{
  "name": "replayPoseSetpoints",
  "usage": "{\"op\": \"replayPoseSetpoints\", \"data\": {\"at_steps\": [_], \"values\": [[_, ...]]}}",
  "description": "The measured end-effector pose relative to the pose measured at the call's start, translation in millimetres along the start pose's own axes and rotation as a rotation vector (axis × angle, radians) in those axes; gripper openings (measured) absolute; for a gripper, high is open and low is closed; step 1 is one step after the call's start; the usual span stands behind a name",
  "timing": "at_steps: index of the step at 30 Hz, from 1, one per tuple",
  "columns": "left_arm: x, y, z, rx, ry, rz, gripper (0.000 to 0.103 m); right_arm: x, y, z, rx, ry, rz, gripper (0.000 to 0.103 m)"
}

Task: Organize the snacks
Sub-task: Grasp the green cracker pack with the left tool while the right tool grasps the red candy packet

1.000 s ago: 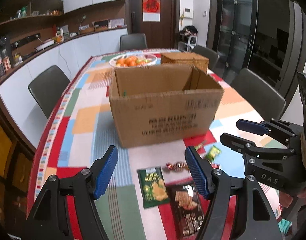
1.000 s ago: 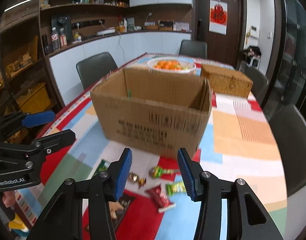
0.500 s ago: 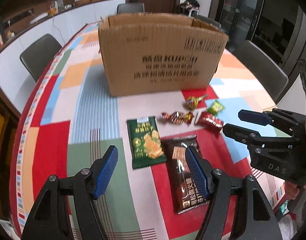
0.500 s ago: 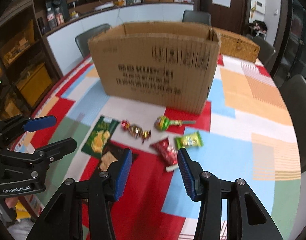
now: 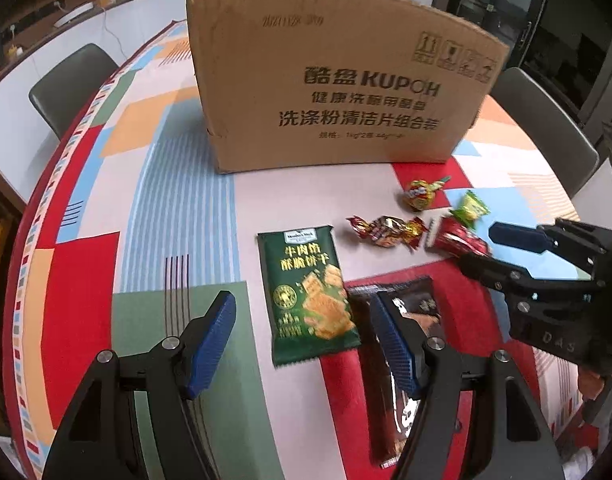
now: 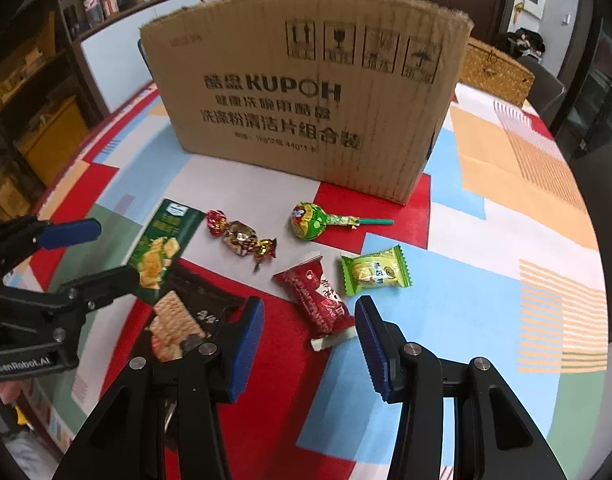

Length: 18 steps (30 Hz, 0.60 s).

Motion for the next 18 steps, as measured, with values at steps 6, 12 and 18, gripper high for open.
{"op": "replayPoseSetpoints", "data": {"at_steps": [6,12,18], "values": [[1,-20,5,0.020,0.014,-0.010,0.069,-2,-14,-3,0.026,-0.033,0.018,0.048],[2,-36,7,0.043,0.042,-0.021,0.068,-2,-20,-1,0.030,-0.062,0.040,0.040],[5,-45,7,0.051,0.052,-0.006,0.063,1,-26,-1,0.037,-0.100,0.063,0.033]]}}
Point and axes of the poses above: each gripper's, at about its wrist camera, not at the fingertips, and y roughly against the way its jaws point, x to its left, z to its top, the point moved 10 cm from there along -y, roughly the way its jaws point, and after that the axes turned 13 degrees about -x, right-handed, at the moved point
